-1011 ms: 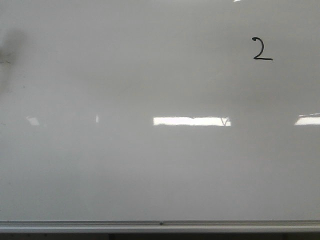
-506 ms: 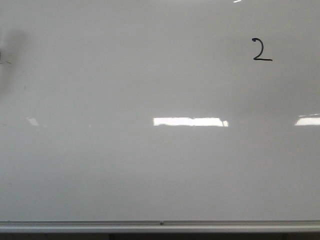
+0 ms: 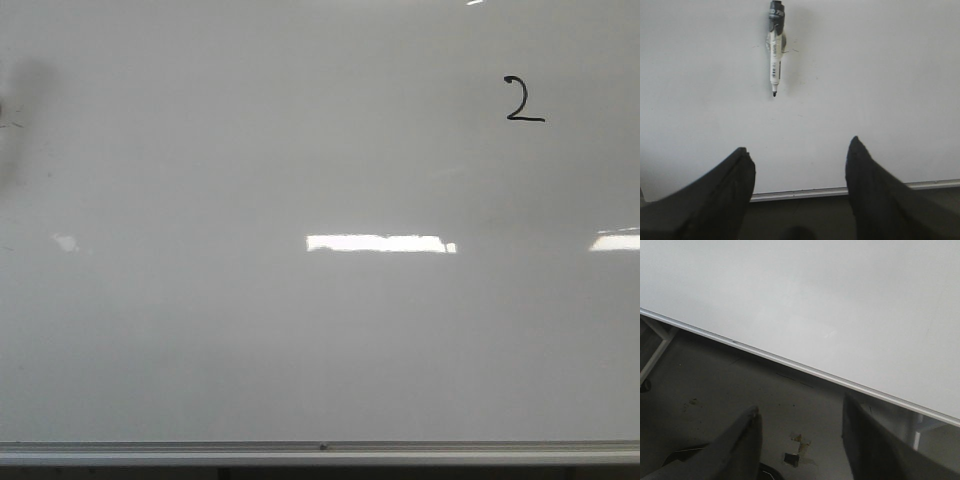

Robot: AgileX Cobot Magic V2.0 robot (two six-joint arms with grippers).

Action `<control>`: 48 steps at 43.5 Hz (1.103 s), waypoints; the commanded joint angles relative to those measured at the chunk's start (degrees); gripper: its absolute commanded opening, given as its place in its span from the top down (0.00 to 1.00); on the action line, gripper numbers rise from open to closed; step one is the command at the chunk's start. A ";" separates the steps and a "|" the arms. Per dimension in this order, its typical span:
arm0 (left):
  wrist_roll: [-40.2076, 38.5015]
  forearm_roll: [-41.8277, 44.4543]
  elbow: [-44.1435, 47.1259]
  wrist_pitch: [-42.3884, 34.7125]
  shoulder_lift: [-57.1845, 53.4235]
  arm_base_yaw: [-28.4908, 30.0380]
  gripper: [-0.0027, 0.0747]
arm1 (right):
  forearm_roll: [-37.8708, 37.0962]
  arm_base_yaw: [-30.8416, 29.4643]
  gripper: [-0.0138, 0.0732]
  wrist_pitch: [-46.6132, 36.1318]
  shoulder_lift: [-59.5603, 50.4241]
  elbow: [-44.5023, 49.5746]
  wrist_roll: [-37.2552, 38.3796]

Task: Write number 2 on whiteboard

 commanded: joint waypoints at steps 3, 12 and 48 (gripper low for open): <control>-1.19 -0.02 -1.40 -5.13 0.22 0.14 0.55 | -0.72 -0.30 0.39 -3.66 0.37 -1.72 0.18; 3.74 -0.33 -1.40 -4.65 0.22 -3.98 0.56 | -0.76 -0.30 0.39 -3.70 0.37 -1.72 0.18; -3.63 0.82 0.79 -6.94 0.22 -6.02 0.99 | -0.69 -0.30 0.92 -4.50 0.37 -1.72 0.18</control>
